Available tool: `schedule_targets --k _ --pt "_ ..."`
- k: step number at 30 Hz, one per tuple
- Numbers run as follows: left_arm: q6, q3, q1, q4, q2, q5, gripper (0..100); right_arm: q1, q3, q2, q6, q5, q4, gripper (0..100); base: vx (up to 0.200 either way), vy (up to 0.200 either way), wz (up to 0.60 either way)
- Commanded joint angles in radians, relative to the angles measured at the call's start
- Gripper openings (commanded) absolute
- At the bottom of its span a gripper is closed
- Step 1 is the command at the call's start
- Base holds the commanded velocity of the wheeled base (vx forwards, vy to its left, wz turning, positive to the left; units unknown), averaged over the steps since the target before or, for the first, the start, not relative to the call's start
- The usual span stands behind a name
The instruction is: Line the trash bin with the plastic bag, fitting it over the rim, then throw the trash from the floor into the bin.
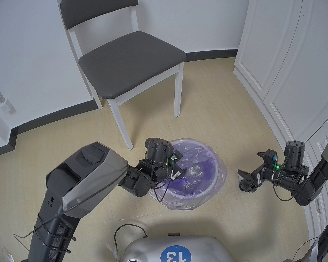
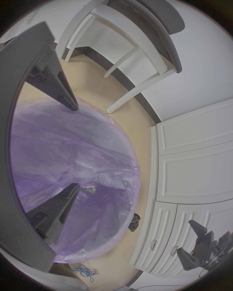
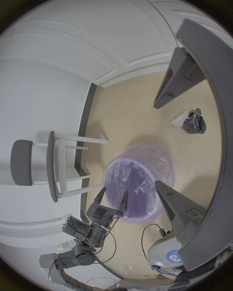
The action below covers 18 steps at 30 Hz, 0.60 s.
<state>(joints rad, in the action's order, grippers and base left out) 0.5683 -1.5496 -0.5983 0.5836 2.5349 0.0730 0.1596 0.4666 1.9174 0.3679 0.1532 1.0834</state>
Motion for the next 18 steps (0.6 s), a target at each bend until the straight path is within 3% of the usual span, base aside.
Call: schedule_targets --k 1,2,11,18 --pt "-0.002 0.003 0.002 0.008 0.012 0.001 100 -0.002 0.001 0.003 0.000 0.000 0.001 100 0.000 0.000 0.00" --pt "-0.002 0.003 0.002 0.015 0.012 0.001 0 -0.002 0.003 0.003 0.000 0.000 0.001 100 0.000 0.000 0.00" --pt "-0.010 0.002 0.011 0.076 0.007 0.001 0 -0.011 0.006 0.005 0.000 0.000 0.000 100 0.000 0.000 0.00" --pt "-0.042 -0.072 0.061 0.087 0.001 -0.001 0 -0.012 0.009 0.008 0.000 0.000 0.000 100 0.000 0.000 0.00"
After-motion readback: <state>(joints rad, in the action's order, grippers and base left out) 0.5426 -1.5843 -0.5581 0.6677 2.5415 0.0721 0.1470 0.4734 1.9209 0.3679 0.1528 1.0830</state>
